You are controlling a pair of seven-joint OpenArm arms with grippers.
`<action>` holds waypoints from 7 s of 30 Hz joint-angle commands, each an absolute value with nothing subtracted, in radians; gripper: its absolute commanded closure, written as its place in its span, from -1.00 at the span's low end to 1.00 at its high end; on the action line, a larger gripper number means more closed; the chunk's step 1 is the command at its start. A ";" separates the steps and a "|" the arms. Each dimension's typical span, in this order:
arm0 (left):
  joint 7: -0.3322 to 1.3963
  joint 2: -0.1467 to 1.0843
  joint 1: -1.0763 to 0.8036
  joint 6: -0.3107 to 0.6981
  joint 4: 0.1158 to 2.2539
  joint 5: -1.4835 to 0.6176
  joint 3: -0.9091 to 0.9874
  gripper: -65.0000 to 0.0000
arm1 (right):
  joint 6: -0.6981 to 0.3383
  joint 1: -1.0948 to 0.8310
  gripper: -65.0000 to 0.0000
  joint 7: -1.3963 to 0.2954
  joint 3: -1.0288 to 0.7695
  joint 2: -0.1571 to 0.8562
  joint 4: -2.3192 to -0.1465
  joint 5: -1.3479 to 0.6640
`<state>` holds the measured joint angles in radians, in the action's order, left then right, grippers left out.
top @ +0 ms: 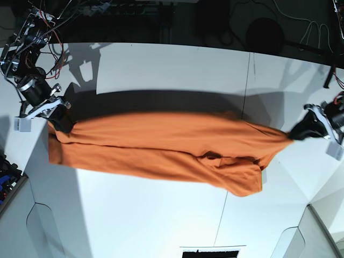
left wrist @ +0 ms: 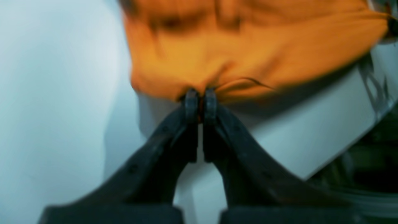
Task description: Layout the t-shirt on the table in an organized manner, then fold the t-shirt properly
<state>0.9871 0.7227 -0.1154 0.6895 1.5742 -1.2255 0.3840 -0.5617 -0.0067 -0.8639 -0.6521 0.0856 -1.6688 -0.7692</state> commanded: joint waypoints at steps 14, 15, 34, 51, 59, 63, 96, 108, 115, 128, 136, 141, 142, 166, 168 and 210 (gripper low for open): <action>0.790 0.727 0.072 0.698 1.546 -0.929 0.083 1.00 | -0.553 0.199 1.00 -0.781 -0.596 0.097 -1.500 -0.632; 0.775 0.717 0.083 0.698 1.519 -0.912 0.051 1.00 | -0.554 0.198 0.94 -0.782 -0.579 0.097 -1.483 -0.632; 0.835 0.679 0.050 0.698 1.604 -1.063 0.162 0.28 | -0.554 0.115 0.15 -0.805 -0.611 0.097 -1.473 -0.652; 0.566 0.538 -0.014 0.515 1.676 -0.474 -0.166 0.27 | -0.554 0.091 0.15 -0.778 -0.611 0.097 -1.473 -0.654; 0.557 0.484 0.003 0.505 1.676 -0.414 -0.165 0.27 | -0.554 0.091 0.15 -0.778 -0.611 0.097 -1.473 -0.654; 0.558 0.463 0.020 0.505 1.676 -0.413 -0.165 0.27 | -0.554 0.090 0.15 -0.781 -0.611 0.097 -1.473 -0.647; 0.506 0.425 0.075 0.471 1.582 -0.223 -0.276 1.00 | -0.554 0.091 0.15 -0.777 -0.611 0.097 -1.473 -0.647; 0.665 0.507 0.080 0.483 1.763 -0.371 -0.276 1.00 | -0.572 0.090 0.15 -0.838 -0.618 0.100 -1.475 -0.702; 0.693 0.559 0.075 0.506 1.788 -0.431 -0.276 1.00 | -0.580 0.006 0.15 -0.898 -0.680 0.099 -1.595 -0.782; 0.693 0.565 0.075 0.511 1.801 -0.476 -0.276 1.00 | -0.576 -0.092 -0.06 -0.779 -0.776 0.127 -1.629 -0.623; 0.693 0.566 0.075 0.520 1.801 -0.476 -0.276 1.00 | -0.574 -0.091 -0.06 -0.668 -0.660 0.255 -1.491 -0.527; 0.692 0.565 0.075 0.520 1.801 -0.476 -0.276 1.00 | -0.572 -0.088 -0.06 -0.626 -0.553 0.265 -1.448 -0.542; 0.692 0.565 0.075 0.520 1.801 -0.476 -0.276 1.00 | -0.572 -0.083 -0.06 -0.622 -0.533 0.263 -1.448 -0.539; 0.715 0.668 0.031 0.588 1.894 -0.542 -0.270 1.00 | -0.560 0.007 1.00 -0.795 -0.596 0.263 -1.568 -0.706; 0.716 0.707 0.002 0.588 1.953 -0.542 -0.254 1.00 | -0.570 0.007 1.00 -0.845 -0.656 0.264 -1.625 -0.765; 0.738 0.698 -0.365 0.698 2.138 -0.773 -0.050 0.35 | -0.568 0.023 0.02 -0.803 -0.703 0.280 -1.657 -0.731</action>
<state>0.7597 0.6884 -0.3706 0.6895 2.1262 -0.7582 -0.0574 -0.5613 0.0097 -0.8303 -0.6975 0.2642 -1.6413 -0.7116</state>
